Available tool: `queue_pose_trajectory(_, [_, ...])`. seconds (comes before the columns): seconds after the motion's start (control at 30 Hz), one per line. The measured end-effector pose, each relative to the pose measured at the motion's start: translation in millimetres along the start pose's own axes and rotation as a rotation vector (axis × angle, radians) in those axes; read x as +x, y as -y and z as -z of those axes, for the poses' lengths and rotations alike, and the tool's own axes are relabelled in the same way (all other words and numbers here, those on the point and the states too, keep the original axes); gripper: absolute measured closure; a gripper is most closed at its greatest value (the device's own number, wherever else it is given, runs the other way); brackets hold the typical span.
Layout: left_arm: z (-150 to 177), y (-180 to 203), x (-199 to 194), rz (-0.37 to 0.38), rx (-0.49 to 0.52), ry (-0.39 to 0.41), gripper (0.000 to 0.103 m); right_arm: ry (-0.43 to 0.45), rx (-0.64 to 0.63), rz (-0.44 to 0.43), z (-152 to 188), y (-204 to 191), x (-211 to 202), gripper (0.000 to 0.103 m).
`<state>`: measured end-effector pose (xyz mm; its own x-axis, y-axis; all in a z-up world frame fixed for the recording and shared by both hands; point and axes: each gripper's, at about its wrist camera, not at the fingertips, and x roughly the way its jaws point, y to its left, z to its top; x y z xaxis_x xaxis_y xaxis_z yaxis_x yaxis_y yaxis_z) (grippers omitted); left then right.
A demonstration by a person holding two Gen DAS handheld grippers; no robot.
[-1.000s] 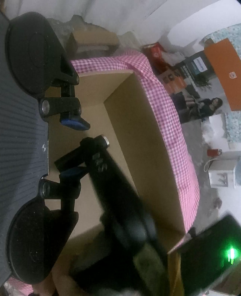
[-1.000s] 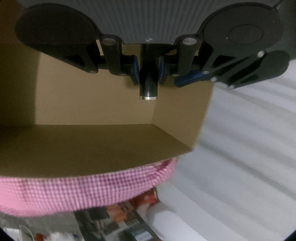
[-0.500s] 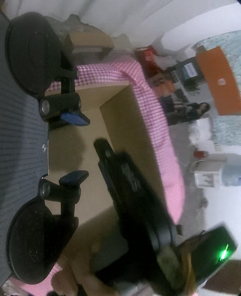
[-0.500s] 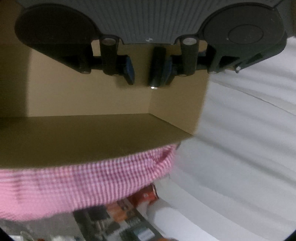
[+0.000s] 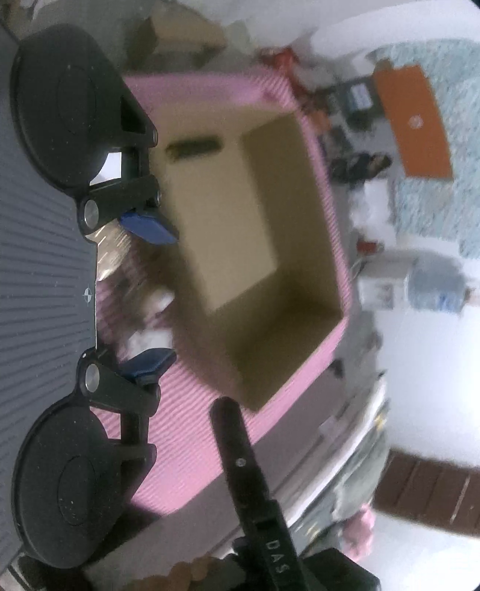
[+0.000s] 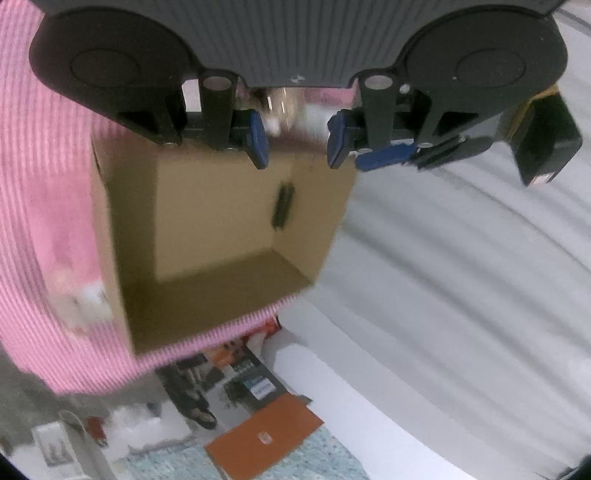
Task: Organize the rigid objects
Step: 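Carry the black cylinder into the cardboard box and open the right gripper, then grasp the black oval case beside the tape roll with the right gripper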
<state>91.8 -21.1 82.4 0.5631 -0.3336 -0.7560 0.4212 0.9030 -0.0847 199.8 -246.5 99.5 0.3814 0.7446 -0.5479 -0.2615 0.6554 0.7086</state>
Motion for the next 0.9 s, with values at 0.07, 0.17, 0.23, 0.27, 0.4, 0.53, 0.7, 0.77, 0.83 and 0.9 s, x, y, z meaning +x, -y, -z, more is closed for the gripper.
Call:
queue_pose_trajectory(0.07, [13,11,12,0.031,0.012,-0.024,0.041,-0.023,0.058,-0.001,25,16,-2,0.066])
queue_pose_trajectory(0.17, [32,25,32,0.090,0.001,-0.077,0.045,-0.050,0.123,0.013,50,41,4,0.066])
queue_pose_trajectory(0.23, [41,33,43,0.139,-0.019,-0.105,0.046,-0.065,0.132,0.029,58,53,10,0.066])
queue_pose_trajectory(0.27, [44,36,47,0.162,-0.032,-0.112,0.050,-0.069,0.130,0.032,58,56,14,0.067])
queue_pose_trajectory(0.4, [56,46,58,0.226,-0.065,-0.133,0.056,-0.090,0.080,0.039,54,58,33,0.069])
queue_pose_trajectory(0.53, [60,51,69,0.247,-0.079,-0.143,0.062,-0.125,0.018,0.055,45,63,55,0.070])
queue_pose_trajectory(0.7, [61,51,84,0.241,-0.094,-0.176,0.069,-0.180,-0.011,0.076,44,71,78,0.071])
queue_pose_trajectory(0.77, [62,50,88,0.233,-0.100,-0.186,0.069,-0.210,-0.006,0.074,47,74,83,0.071])
queue_pose_trajectory(0.83, [64,47,88,0.232,-0.105,-0.190,0.069,-0.233,-0.006,0.071,52,74,83,0.072])
queue_pose_trajectory(0.9, [64,45,89,0.232,-0.110,-0.197,0.069,-0.253,-0.006,0.068,58,74,82,0.072])
